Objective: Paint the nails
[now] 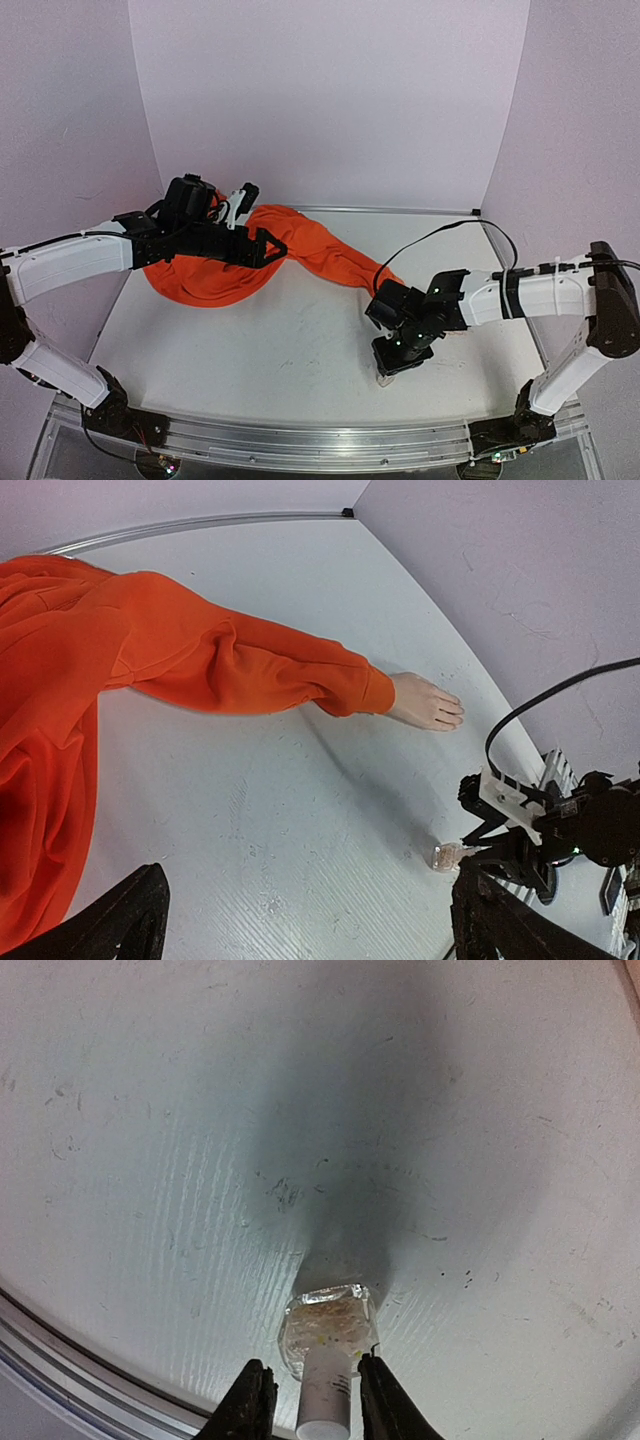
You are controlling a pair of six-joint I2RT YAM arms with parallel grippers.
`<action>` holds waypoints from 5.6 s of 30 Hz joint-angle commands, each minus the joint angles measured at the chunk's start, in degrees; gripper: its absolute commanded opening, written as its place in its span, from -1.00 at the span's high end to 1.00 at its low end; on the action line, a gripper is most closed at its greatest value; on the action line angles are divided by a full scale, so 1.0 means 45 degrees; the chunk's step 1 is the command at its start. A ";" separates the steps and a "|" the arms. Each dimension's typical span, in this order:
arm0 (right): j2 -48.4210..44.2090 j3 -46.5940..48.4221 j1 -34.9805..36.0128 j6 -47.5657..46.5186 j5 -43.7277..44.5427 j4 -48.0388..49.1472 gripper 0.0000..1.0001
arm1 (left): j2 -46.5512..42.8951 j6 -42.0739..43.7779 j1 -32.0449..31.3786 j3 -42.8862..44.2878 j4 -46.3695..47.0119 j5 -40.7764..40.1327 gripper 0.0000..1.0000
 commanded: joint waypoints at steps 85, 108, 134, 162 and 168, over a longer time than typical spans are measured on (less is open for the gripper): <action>-0.2364 0.4602 -0.1958 -1.1009 -0.8532 0.0915 1.00 | 0.1233 0.5867 -0.4876 -0.1967 0.5765 0.5403 1.00; 0.0038 0.6504 -0.1546 0.0963 0.0256 0.4269 -0.44 | 0.1729 0.4277 -0.4940 -0.0952 0.5976 -0.8326 1.00; 0.2031 0.6878 -0.1006 0.0429 -0.0766 0.6112 0.68 | 0.0780 0.3727 -0.5060 -0.1629 0.6006 -0.7515 1.00; -0.2018 0.4265 -0.2174 -0.1837 -0.2087 0.7190 -0.77 | -0.0954 0.5103 -0.3657 -0.2737 0.6233 -0.3830 1.00; -0.1006 0.4579 -0.1771 -0.0295 -0.1385 0.7931 -0.61 | -0.0352 0.5180 -0.3913 -0.2353 0.6236 -0.4604 1.00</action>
